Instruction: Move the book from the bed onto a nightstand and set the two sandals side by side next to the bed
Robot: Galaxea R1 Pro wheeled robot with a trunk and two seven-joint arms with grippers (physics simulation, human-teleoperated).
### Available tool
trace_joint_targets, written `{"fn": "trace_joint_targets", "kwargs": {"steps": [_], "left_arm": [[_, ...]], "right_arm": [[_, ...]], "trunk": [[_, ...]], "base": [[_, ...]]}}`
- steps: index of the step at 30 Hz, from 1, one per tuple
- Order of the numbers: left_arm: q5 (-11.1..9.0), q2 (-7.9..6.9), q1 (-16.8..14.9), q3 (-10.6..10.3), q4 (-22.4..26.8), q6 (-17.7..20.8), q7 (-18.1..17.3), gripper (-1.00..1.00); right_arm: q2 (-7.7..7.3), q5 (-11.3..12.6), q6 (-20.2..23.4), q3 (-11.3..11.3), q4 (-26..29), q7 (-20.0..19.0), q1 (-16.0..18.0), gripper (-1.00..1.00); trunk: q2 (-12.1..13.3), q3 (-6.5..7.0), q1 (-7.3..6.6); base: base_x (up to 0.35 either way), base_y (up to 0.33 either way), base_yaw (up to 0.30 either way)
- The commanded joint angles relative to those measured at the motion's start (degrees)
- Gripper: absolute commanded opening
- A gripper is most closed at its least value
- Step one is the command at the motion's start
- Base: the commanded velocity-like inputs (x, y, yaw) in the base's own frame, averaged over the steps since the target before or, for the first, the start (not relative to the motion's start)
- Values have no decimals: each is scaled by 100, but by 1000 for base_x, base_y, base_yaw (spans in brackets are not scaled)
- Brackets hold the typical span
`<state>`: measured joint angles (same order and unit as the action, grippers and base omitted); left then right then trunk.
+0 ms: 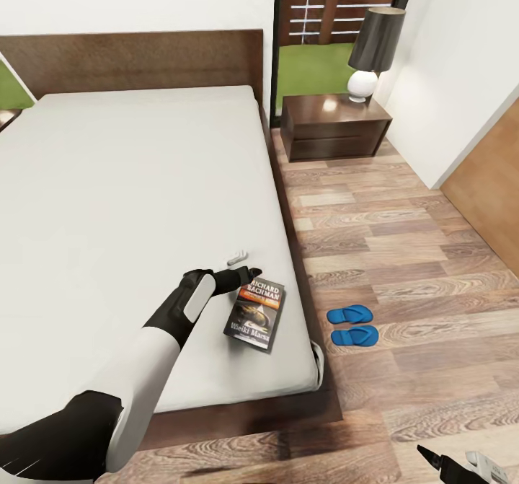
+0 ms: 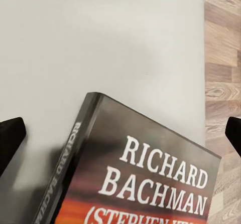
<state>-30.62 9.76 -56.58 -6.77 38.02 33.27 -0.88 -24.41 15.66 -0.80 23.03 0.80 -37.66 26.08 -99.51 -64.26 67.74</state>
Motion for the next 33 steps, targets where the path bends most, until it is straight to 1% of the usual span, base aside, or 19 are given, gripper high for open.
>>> {"fn": "trace_joint_targets", "kwargs": {"steps": [1,4,11,27,33], "left_arm": [[4,0,-2,0,4,21,-9,100],[4,0,-2,0,4,21,-9,100],[2,0,-2,0,4,21,-9,100],[2,0,-2,0,4,21,-9,100],[2,0,-2,0,4,21,-9,100]], "right_arm": [[-2,51,-8,-27,-10,-22,3,100],[-3,51,-8,-27,-10,-22,4,100],[-2,51,-8,-27,-10,-22,3,100],[-3,51,-8,-27,-10,-22,6,100],[-4,51,-8,-27,-10,-22,6,100]], "trunk": [[-2,-3,0],[-2,-3,0],[-2,-3,0],[-2,-3,0],[-2,-3,0]], "base": [[3,0,0],[2,-20,0],[0,-145,0],[0,-8,0],[0,-106,0]]}}
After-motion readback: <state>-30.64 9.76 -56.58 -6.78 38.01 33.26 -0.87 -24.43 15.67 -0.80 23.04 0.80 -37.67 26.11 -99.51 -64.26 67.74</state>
